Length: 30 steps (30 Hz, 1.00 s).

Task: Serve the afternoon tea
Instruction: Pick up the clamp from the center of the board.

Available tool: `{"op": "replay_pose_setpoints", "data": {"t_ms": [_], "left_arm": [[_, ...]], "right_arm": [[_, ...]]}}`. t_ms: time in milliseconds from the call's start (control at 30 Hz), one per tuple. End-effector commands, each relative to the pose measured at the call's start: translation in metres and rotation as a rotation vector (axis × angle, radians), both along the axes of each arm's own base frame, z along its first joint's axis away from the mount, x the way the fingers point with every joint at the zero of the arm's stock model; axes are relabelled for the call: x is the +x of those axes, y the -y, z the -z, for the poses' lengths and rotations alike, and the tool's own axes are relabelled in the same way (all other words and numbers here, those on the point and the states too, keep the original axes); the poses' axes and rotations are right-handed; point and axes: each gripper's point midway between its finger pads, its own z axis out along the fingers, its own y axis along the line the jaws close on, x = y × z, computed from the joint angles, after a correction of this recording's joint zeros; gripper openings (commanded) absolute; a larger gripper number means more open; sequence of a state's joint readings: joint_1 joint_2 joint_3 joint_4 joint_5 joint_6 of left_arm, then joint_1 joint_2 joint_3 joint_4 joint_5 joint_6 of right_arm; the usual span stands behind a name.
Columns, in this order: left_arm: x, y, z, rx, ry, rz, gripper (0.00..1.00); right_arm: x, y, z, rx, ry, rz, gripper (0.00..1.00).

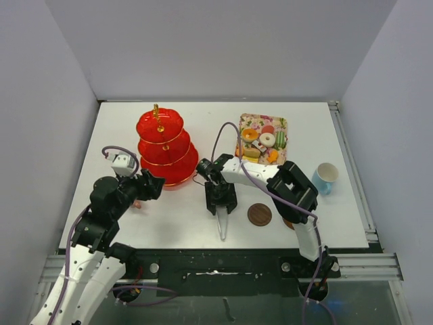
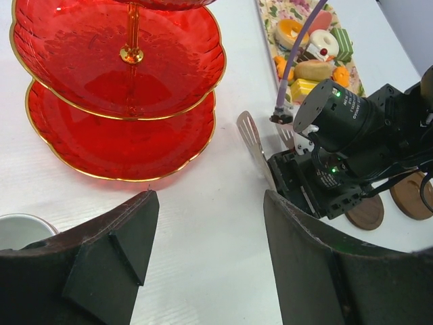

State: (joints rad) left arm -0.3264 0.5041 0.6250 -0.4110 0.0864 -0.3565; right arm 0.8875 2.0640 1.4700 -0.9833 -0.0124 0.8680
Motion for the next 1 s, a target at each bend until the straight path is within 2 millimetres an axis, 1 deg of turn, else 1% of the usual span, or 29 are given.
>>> {"op": "replay_pose_setpoints", "data": {"t_ms": [0, 67, 133, 200, 300, 367, 467, 600, 633, 700, 733, 800, 867, 967], "left_arm": [[0.004, 0.002, -0.015, -0.015, 0.046, 0.005, 0.61], [0.004, 0.002, -0.014, -0.014, 0.043, 0.007, 0.61], [0.004, 0.003, -0.014, -0.015, 0.043, 0.008, 0.61], [0.005, 0.003, -0.014, -0.014, 0.041, 0.008, 0.61], [0.005, 0.003, -0.014, -0.016, 0.042, 0.009, 0.61], [0.005, 0.003, -0.014, -0.016, 0.041, 0.011, 0.61], [0.005, 0.003, -0.014, -0.016, 0.04, 0.009, 0.61], [0.005, 0.003, -0.014, -0.016, 0.04, 0.009, 0.61], [0.005, 0.003, -0.014, -0.016, 0.04, 0.01, 0.61], [0.005, 0.003, -0.013, -0.015, 0.038, 0.01, 0.61], [0.005, 0.003, -0.013, -0.015, 0.037, 0.01, 0.61], [0.006, 0.003, -0.013, -0.015, 0.038, 0.008, 0.61], [0.006, 0.002, -0.013, -0.015, 0.037, 0.008, 0.61], [0.006, 0.002, -0.013, -0.014, 0.035, 0.006, 0.61]], "right_arm": [[0.03, 0.014, 0.068, -0.081, 0.091, 0.014, 0.61], [0.032, 0.014, 0.069, -0.082, 0.091, 0.028, 0.7], [0.034, 0.014, 0.069, -0.088, 0.092, 0.043, 0.75], [0.034, 0.014, 0.07, -0.09, 0.093, 0.057, 0.76], [0.038, 0.017, 0.073, -0.102, 0.097, 0.086, 0.7], [0.039, 0.015, 0.074, -0.099, 0.096, 0.086, 0.67], [0.038, 0.017, 0.076, -0.111, 0.092, 0.081, 0.63], [0.041, 0.02, 0.075, -0.124, 0.107, 0.075, 0.54], [0.043, 0.02, 0.073, -0.126, 0.121, 0.069, 0.48], [0.05, 0.015, 0.061, -0.123, 0.166, 0.047, 0.39], [0.055, 0.012, 0.05, -0.124, 0.206, 0.042, 0.38], [0.062, 0.004, 0.03, -0.126, 0.275, 0.022, 0.37], [0.066, 0.003, 0.009, -0.142, 0.332, 0.016, 0.37], [0.069, 0.011, -0.022, -0.161, 0.401, 0.022, 0.37]]}}
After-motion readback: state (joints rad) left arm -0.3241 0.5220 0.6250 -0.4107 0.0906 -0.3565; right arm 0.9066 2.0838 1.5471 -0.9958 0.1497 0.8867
